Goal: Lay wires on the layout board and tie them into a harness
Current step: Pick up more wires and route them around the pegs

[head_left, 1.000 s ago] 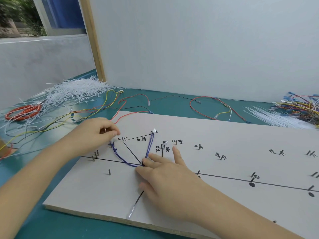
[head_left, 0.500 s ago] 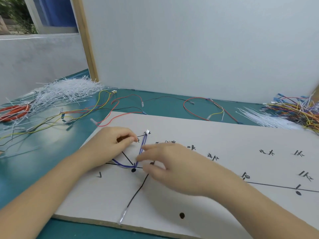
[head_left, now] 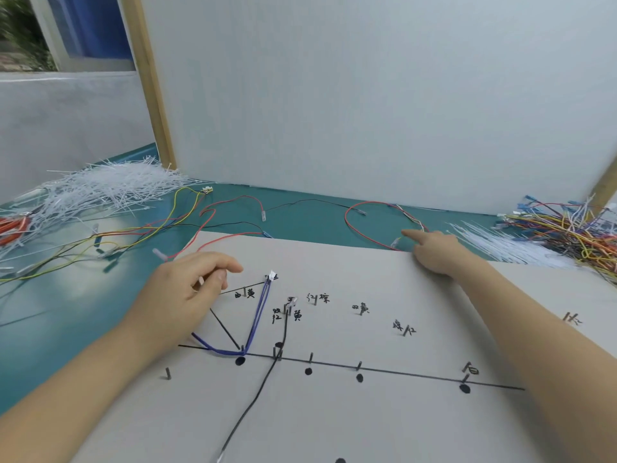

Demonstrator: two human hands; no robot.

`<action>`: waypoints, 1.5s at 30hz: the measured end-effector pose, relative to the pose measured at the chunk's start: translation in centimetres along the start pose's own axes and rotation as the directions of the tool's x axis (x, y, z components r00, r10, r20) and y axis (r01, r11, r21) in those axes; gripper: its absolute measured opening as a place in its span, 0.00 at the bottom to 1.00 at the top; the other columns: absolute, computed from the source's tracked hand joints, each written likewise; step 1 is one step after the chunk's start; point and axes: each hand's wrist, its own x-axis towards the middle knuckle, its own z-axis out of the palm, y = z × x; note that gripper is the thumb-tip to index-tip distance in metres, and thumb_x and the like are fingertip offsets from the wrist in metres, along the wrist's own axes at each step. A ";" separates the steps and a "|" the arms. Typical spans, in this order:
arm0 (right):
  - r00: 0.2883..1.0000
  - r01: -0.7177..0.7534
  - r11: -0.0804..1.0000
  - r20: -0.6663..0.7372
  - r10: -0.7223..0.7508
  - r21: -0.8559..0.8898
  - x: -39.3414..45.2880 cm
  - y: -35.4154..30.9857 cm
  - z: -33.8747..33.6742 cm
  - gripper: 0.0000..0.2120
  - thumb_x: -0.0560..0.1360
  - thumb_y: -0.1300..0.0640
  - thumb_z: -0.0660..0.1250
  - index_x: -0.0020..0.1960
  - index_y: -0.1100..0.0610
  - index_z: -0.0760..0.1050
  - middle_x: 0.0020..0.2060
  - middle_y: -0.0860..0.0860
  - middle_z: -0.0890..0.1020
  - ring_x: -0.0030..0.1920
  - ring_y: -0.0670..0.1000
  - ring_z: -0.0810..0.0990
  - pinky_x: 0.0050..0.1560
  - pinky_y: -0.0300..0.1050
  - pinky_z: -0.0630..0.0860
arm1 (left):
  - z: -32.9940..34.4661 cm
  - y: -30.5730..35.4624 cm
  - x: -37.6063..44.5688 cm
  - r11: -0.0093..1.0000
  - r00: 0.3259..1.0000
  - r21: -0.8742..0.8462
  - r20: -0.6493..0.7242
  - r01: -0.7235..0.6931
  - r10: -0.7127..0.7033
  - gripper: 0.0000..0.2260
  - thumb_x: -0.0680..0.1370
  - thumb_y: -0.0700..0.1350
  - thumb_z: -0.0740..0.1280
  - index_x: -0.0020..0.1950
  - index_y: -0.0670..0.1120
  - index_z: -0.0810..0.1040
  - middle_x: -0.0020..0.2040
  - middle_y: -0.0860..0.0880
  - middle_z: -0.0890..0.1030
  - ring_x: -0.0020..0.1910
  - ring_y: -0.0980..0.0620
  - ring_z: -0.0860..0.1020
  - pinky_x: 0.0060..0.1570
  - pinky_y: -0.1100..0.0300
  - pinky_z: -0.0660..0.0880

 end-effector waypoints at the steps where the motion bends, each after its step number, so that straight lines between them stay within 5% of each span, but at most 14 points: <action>1: 1.000 -0.001 1.000 -0.006 0.001 -0.004 0.6 0.0 0.2 0.24 0.79 0.60 0.50 0.73 0.45 0.62 0.68 0.60 0.67 0.67 0.61 0.66 0.66 0.50 0.65 | 0.0 0.0 0.0 1.000 1.000 0.012 0.002 -0.008 0.008 0.12 0.72 0.44 0.58 0.43 0.61 0.75 0.45 0.65 0.77 0.41 0.62 0.75 0.39 0.74 0.67; 6: 0.983 -0.031 0.990 -0.176 0.055 0.139 1.8 0.3 0.8 0.16 0.74 0.66 0.55 0.56 0.59 0.78 0.53 0.59 0.79 0.54 0.60 0.76 0.49 0.47 0.72 | 0.2 -0.4 0.0 0.998 0.999 0.053 0.016 -0.041 0.040 0.13 0.72 0.41 0.59 0.42 0.61 0.75 0.44 0.67 0.77 0.41 0.65 0.74 0.39 0.74 0.67; 9: 0.950 -0.046 0.949 -0.281 0.138 0.311 1.5 0.5 1.5 0.09 0.72 0.63 0.57 0.35 0.63 0.73 0.32 0.59 0.75 0.37 0.58 0.71 0.33 0.45 0.64 | 0.1 -0.5 0.0 0.992 0.995 0.081 0.039 -0.095 0.092 0.11 0.74 0.44 0.59 0.43 0.59 0.75 0.46 0.61 0.77 0.41 0.64 0.74 0.39 0.70 0.68; 12: 0.913 -0.008 0.847 -0.341 0.223 0.532 1.4 0.9 1.3 0.12 0.73 0.58 0.59 0.31 0.58 0.69 0.27 0.57 0.69 0.32 0.54 0.64 0.29 0.44 0.59 | 0.0 -0.3 -0.1 0.991 0.994 0.077 0.048 -0.106 0.102 0.09 0.74 0.48 0.57 0.43 0.59 0.75 0.45 0.60 0.77 0.41 0.62 0.73 0.38 0.67 0.68; 14: 0.889 0.065 0.718 -0.367 0.273 0.693 1.3 0.8 0.8 0.09 0.72 0.57 0.62 0.35 0.57 0.77 0.29 0.53 0.75 0.31 0.51 0.68 0.30 0.42 0.62 | -0.1 -0.3 -0.1 0.992 0.994 0.079 0.045 -0.099 0.096 0.09 0.74 0.46 0.58 0.43 0.58 0.75 0.45 0.60 0.77 0.41 0.61 0.73 0.38 0.66 0.68; 18: 0.910 0.132 0.274 -0.226 0.347 0.952 0.8 0.6 -0.3 0.08 0.73 0.60 0.64 0.40 0.49 0.78 0.37 0.43 0.79 0.41 0.47 0.79 0.40 0.43 0.73 | -0.1 -0.2 -0.1 0.992 0.995 0.083 0.045 -0.093 0.090 0.11 0.73 0.42 0.59 0.43 0.58 0.76 0.45 0.60 0.77 0.41 0.63 0.73 0.37 0.67 0.68; 26: 0.931 0.326 -0.188 -0.280 0.235 0.926 -0.5 -0.4 -2.6 0.09 0.75 0.67 0.64 0.46 0.55 0.79 0.36 0.49 0.78 0.33 0.43 0.76 0.38 0.33 0.74 | -0.3 -0.2 -0.2 0.992 0.992 0.098 0.100 -0.083 0.073 0.13 0.73 0.51 0.54 0.43 0.54 0.78 0.39 0.58 0.77 0.42 0.62 0.74 0.39 0.73 0.68; 30: 0.937 0.350 -0.119 -0.349 0.030 0.929 -1.9 -2.6 -3.4 0.10 0.77 0.66 0.60 0.45 0.59 0.80 0.35 0.50 0.81 0.39 0.45 0.79 0.46 0.35 0.78 | -0.2 -0.1 -0.3 0.992 0.993 0.110 0.106 -0.058 0.047 0.10 0.74 0.48 0.57 0.44 0.55 0.78 0.39 0.58 0.79 0.42 0.60 0.75 0.41 0.67 0.70; 33: 0.894 0.424 0.106 -0.397 -0.206 0.900 -4.1 -6.1 -4.2 0.14 0.78 0.66 0.58 0.46 0.56 0.81 0.41 0.51 0.81 0.44 0.49 0.78 0.53 0.40 0.76 | -0.1 0.3 -0.5 0.999 0.991 -0.001 0.133 0.033 -0.033 0.12 0.77 0.39 0.61 0.45 0.56 0.79 0.40 0.59 0.82 0.44 0.62 0.78 0.43 0.70 0.72; 35: 0.819 0.553 0.267 -0.454 -0.352 0.790 -6.3 -8.9 -5.0 0.15 0.77 0.66 0.59 0.46 0.51 0.81 0.41 0.43 0.81 0.39 0.40 0.76 0.47 0.33 0.73 | 0.2 1.3 0.0 0.957 0.964 -0.192 0.197 0.217 -0.179 0.14 0.79 0.35 0.61 0.48 0.53 0.80 0.44 0.59 0.83 0.43 0.61 0.80 0.42 0.72 0.74; 37: 0.719 0.673 0.328 -0.483 -0.499 0.663 -9.0 -11.2 -5.5 0.15 0.76 0.65 0.60 0.48 0.49 0.81 0.43 0.41 0.79 0.34 0.37 0.73 0.37 0.28 0.67 | 0.6 2.4 1.2 0.738 0.885 -0.490 0.289 0.465 -0.365 0.09 0.78 0.40 0.60 0.52 0.48 0.79 0.45 0.51 0.84 0.45 0.52 0.82 0.41 0.66 0.77; 40: 0.560 0.815 0.404 -0.383 -0.734 0.416 -12.5 -13.4 -5.3 0.11 0.75 0.62 0.63 0.53 0.53 0.82 0.47 0.46 0.79 0.45 0.39 0.77 0.48 0.34 0.71 | 0.9 3.8 4.3 0.218 0.734 -0.738 0.500 0.639 -0.460 0.18 0.80 0.51 0.55 0.57 0.39 0.74 0.51 0.40 0.83 0.46 0.45 0.82 0.43 0.54 0.80; 42: 0.480 0.860 0.411 -0.208 -0.852 0.301 -14.0 -14.0 -4.9 0.10 0.75 0.61 0.65 0.54 0.56 0.82 0.48 0.50 0.80 0.49 0.44 0.77 0.53 0.39 0.71 | 1.0 5.0 6.1 0.096 0.729 -0.800 0.482 0.593 -0.485 0.16 0.81 0.48 0.54 0.52 0.37 0.74 0.44 0.41 0.83 0.39 0.48 0.83 0.36 0.57 0.81; 45: 0.478 0.803 0.435 -0.004 -0.878 0.408 -14.7 -14.1 -4.6 0.09 0.76 0.59 0.65 0.53 0.54 0.82 0.46 0.51 0.82 0.46 0.45 0.78 0.52 0.41 0.74 | 2.3 6.1 7.2 0.048 0.735 -0.853 0.417 0.520 -0.535 0.08 0.80 0.39 0.58 0.48 0.38 0.75 0.29 0.49 0.76 0.21 0.58 0.72 0.21 0.68 0.72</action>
